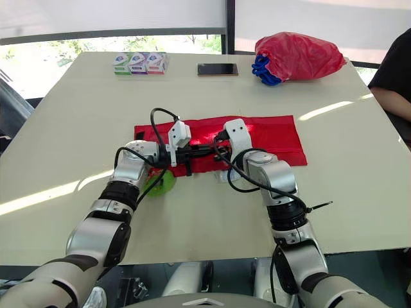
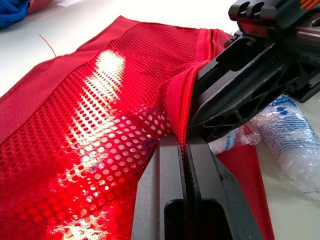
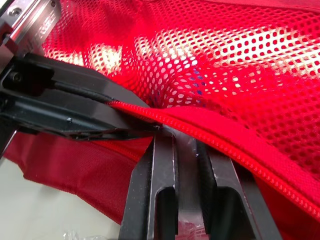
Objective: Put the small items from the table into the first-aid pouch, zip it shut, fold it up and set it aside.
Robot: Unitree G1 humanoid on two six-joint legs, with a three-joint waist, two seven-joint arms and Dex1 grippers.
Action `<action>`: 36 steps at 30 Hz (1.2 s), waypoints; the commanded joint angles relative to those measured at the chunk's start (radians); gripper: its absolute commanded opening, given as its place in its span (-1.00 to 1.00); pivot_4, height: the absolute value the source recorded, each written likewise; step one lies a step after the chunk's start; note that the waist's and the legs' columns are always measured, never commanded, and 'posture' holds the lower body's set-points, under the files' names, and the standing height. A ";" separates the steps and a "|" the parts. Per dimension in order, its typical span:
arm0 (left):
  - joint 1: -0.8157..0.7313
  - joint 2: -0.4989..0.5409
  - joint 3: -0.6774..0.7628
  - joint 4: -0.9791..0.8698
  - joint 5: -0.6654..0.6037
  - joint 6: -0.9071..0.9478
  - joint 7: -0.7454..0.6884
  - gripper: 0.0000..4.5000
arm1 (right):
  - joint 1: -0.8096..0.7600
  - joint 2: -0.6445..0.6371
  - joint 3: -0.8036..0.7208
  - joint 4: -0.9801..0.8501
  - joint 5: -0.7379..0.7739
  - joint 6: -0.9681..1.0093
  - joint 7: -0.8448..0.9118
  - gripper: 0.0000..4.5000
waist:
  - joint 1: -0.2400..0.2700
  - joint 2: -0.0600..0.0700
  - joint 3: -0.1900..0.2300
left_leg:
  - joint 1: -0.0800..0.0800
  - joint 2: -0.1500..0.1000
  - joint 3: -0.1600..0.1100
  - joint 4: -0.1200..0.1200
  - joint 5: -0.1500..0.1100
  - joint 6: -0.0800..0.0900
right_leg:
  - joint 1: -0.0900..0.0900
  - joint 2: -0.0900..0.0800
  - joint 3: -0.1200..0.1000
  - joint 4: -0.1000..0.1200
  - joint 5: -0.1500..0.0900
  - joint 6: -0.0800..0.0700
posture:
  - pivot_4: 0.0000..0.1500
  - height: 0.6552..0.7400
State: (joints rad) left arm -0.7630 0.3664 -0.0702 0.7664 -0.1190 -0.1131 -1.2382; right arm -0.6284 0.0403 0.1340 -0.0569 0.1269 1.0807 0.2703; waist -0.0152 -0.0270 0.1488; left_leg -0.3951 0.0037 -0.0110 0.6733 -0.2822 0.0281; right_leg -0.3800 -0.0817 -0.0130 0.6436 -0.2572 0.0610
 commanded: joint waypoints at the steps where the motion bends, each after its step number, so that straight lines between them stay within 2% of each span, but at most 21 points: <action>1: -0.005 -0.016 -0.018 0.018 0.006 -0.023 -0.007 -1.00 | 0.007 -0.003 0.006 -0.058 0.039 -0.013 0.025 -0.08 | 0.000 0.000 0.000 | 0.000 0.000 0.000 0.000 0.000 0.000 | 0.000 0.000 0.000 0.000 0.000 0.000 | 1.00 1.00; 3: -0.010 -0.012 -0.017 0.033 0.009 -0.031 -0.005 -1.00 | 0.014 -0.020 0.009 -0.085 0.052 0.004 0.044 0.22 | -0.002 0.000 0.000 | 0.000 0.000 0.000 0.000 0.000 0.000 | 0.000 0.000 0.000 0.000 0.000 0.000 | 1.00 1.00; 16: -0.044 -0.003 -0.016 0.118 0.027 -0.072 0.001 -1.00 | 0.060 -0.211 -0.007 -0.361 0.181 0.111 0.152 0.22 | -0.001 0.000 0.000 | 0.000 0.000 0.000 -0.001 -0.001 0.002 | 0.000 0.000 0.000 -0.001 0.000 0.000 | 1.00 1.00; 19: -0.047 -0.003 -0.019 0.125 0.029 -0.078 -0.005 -1.00 | 0.093 -0.308 0.018 -0.398 0.189 0.087 0.193 -0.11 | 0.002 0.000 0.000 | 0.000 0.000 0.000 -0.001 -0.002 0.004 | 0.000 0.000 0.000 -0.001 0.000 0.000 | 1.00 1.00; 21: -0.050 -0.003 -0.021 0.129 0.028 -0.081 -0.007 -1.00 | 0.111 -0.355 0.045 -0.408 0.191 0.072 0.212 -0.52 | 0.002 0.000 0.000 | 0.000 0.000 0.000 -0.001 -0.002 0.004 | 0.000 0.000 0.000 -0.001 0.000 0.000 | 1.00 1.00; 22: -0.052 -0.002 -0.021 0.130 0.028 -0.081 -0.006 -1.00 | 0.115 -0.375 0.060 -0.410 0.192 0.064 0.220 -0.80 | 0.001 0.000 0.000 | 0.000 0.000 0.000 -0.001 -0.002 0.004 | 0.000 0.000 0.000 -0.001 0.000 0.000 | 1.00 1.00; 23: -0.055 -0.003 -0.021 0.131 0.028 -0.081 -0.007 -1.00 | 0.118 -0.390 0.078 -0.407 0.191 0.057 0.227 -0.98 | 0.000 0.000 0.000 | 0.000 0.000 0.000 -0.001 -0.003 0.004 | 0.000 0.000 0.000 -0.002 0.000 0.000 | 1.00 1.00; 28: -0.059 -0.001 -0.022 0.126 0.027 -0.079 -0.008 -1.00 | 0.122 -0.426 0.156 -0.363 0.157 0.011 0.223 -0.98 | 0.000 0.000 0.000 | 0.000 0.001 0.000 -0.001 -0.003 0.005 | 0.000 0.000 0.000 -0.002 0.000 0.000 | 1.00 1.00; 36: -0.053 0.001 -0.023 0.105 0.024 -0.069 -0.014 -1.00 | 0.097 -0.373 0.175 -0.254 0.118 -0.072 0.188 -0.98 | 0.000 0.000 0.000 | 0.000 0.000 0.000 -0.001 -0.003 0.005 | 0.000 0.000 0.000 -0.002 0.000 0.000 | 1.00 1.00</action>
State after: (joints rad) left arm -0.8084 0.3646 -0.0891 0.8945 -0.0982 -0.1824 -1.2437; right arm -0.5095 -0.3429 0.3105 -0.3108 0.2570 1.0456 0.4681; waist -0.0147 -0.0270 0.1489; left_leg -0.3947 0.0041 -0.0108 0.6728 -0.2849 0.0327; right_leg -0.3802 -0.0816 -0.0128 0.6419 -0.2573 0.0610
